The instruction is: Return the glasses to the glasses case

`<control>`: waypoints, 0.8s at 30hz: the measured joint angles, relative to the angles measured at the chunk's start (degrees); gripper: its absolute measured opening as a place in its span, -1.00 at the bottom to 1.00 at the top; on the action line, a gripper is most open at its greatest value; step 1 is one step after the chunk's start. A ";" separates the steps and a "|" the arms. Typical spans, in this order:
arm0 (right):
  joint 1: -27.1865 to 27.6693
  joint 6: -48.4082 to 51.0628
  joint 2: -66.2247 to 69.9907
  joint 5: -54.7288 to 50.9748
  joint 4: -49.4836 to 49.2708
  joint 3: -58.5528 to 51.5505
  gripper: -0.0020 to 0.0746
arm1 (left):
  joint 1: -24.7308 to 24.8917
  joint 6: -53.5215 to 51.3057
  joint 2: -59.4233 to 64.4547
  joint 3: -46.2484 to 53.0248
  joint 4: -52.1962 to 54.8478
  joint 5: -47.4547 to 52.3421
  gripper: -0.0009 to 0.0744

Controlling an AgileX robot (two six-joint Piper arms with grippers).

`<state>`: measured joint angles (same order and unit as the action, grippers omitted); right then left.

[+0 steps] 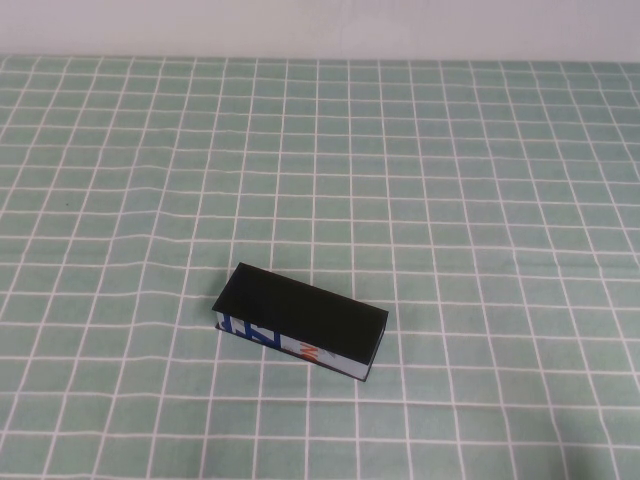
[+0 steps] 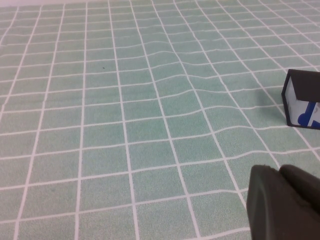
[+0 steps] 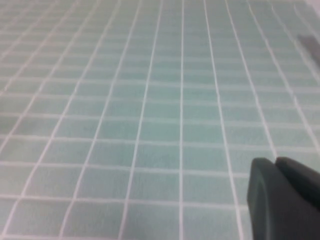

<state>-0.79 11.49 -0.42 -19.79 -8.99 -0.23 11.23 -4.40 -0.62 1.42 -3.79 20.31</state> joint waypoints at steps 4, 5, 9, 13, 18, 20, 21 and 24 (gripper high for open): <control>0.00 -0.76 0.00 -1.89 1.51 -1.16 -0.98 | 0.00 0.00 0.00 0.00 0.00 0.00 -0.99; 0.00 -0.87 0.00 -2.02 1.73 -1.16 -0.98 | 0.00 0.00 0.00 0.00 0.00 0.00 -0.99; 0.00 -0.98 0.00 -2.40 2.44 -1.05 -0.98 | 0.00 0.00 0.00 0.00 0.00 0.00 -0.99; 0.00 -0.98 0.00 -2.53 2.58 -1.05 -0.98 | 0.00 0.00 0.00 0.00 0.00 0.00 -0.99; 0.00 -0.98 0.00 -2.53 2.58 -1.05 -0.98 | 0.00 0.00 0.00 0.00 0.00 0.00 -0.99; 0.00 -0.98 0.00 -2.53 2.58 -1.05 -0.98 | 0.00 0.00 0.00 0.00 0.00 0.00 -0.99; 0.00 -0.98 0.00 -2.53 2.58 -1.05 -0.98 | 0.00 0.00 0.00 0.00 0.00 0.00 -0.99; 0.00 -0.98 0.00 -2.53 2.58 -1.05 -0.98 | 0.00 0.00 0.00 0.00 0.00 0.00 -0.99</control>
